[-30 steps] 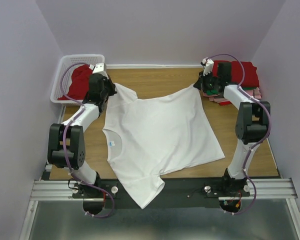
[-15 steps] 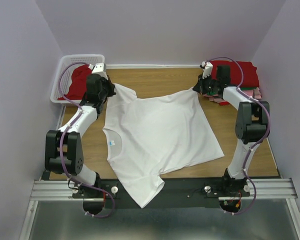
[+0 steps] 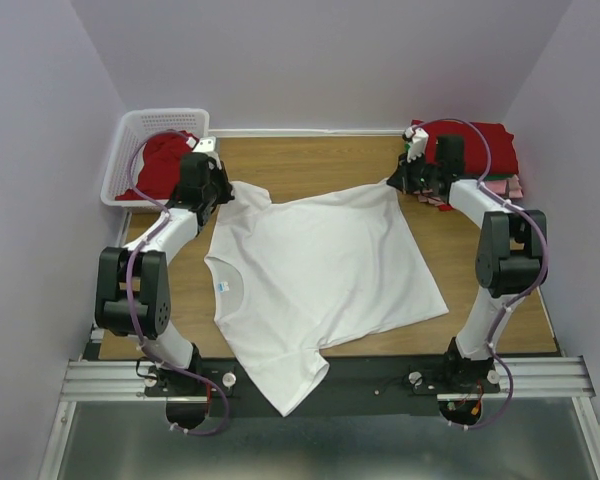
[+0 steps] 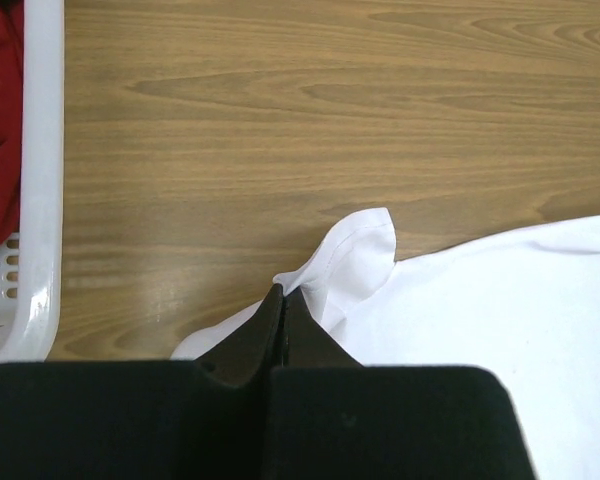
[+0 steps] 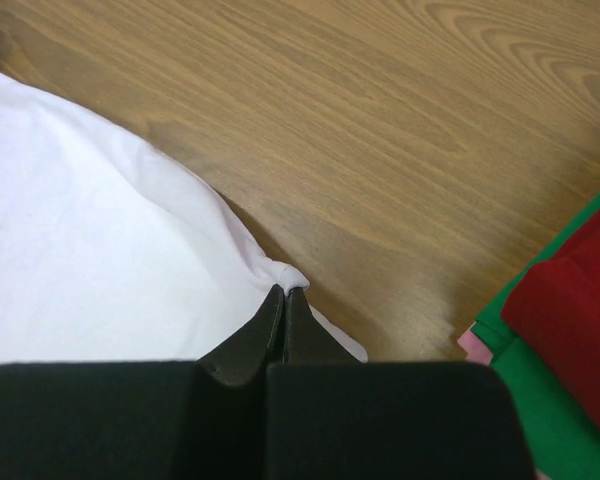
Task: Fold and stack the t-shirts
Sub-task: Flatten the tshirt out, then fold the tshirt
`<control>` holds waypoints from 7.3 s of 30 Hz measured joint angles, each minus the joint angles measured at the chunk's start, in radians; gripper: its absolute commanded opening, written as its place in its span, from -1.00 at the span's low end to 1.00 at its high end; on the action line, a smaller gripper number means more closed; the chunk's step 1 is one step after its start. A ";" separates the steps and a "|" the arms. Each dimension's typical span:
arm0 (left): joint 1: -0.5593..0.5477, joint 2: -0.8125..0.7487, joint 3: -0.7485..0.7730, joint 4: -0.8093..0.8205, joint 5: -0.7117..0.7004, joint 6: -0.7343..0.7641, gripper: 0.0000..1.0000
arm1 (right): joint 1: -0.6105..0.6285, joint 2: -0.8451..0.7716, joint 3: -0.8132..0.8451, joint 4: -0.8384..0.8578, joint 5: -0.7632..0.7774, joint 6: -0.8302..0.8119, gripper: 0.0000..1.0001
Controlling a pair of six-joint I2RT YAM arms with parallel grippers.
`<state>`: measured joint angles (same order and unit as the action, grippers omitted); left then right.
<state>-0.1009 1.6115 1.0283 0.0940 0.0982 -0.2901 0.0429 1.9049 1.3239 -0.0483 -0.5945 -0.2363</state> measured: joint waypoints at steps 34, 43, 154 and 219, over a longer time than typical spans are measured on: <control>0.001 -0.386 -0.179 -0.204 0.152 -0.016 -1.00 | -0.006 0.046 0.032 0.003 -0.020 -0.018 -0.99; 0.001 -0.440 -0.226 -0.266 0.203 -0.052 -1.00 | -0.006 0.057 0.053 0.003 -0.012 -0.019 -0.99; -0.006 -0.800 -0.409 -0.565 0.314 -0.140 -1.00 | -0.150 -0.298 -0.412 0.055 0.053 -0.288 0.79; 0.048 -0.438 -0.446 -0.230 -0.100 -0.377 0.17 | -0.166 -0.016 -0.153 -0.202 0.026 0.066 0.44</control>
<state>-0.0532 1.1732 0.5823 -0.1356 -0.0013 -0.6670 -0.1230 1.8889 1.1706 -0.2504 -0.5682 -0.1703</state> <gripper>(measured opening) 0.589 0.726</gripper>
